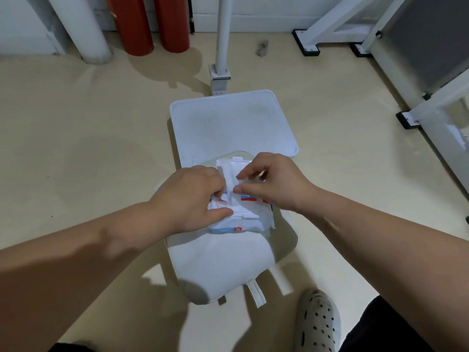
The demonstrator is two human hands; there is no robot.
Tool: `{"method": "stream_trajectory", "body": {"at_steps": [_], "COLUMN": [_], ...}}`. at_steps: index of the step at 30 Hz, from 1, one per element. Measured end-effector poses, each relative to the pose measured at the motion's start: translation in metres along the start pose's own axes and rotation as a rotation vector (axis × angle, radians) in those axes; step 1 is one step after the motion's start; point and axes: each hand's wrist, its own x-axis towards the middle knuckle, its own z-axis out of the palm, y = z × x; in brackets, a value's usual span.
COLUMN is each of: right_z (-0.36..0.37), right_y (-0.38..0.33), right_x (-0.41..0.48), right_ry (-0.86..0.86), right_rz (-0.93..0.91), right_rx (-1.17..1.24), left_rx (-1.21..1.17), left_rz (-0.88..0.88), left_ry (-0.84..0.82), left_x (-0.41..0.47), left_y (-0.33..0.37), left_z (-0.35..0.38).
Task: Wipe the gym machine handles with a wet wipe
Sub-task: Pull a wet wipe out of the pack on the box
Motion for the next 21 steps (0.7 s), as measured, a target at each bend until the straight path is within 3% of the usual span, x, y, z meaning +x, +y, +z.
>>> {"method": "stream_trajectory", "body": {"at_steps": [8, 10, 18, 21], "right_z": [0.027, 0.032, 0.01, -0.001], "right_y": [-0.004, -0.005, -0.014, -0.021], "right_x": [-0.002, -0.001, 0.002, 0.003], "right_ry": [0.09, 0.111, 0.157, 0.147], "right_rz": [-0.094, -0.138, 0.175, 0.229], "right_rx": [-0.223, -0.188, 0.549, 0.686], "left_rx": [-0.066, -0.098, -0.133, -0.094], "left_rz": [-0.095, -0.129, -0.273, -0.293], "left_ry": [0.103, 0.123, 0.084, 0.051], "left_x": [-0.004, -0.006, -0.001, 0.001], "left_y": [0.002, 0.002, 0.011, 0.011], "left_z": [0.014, 0.016, 0.008, 0.007]}}
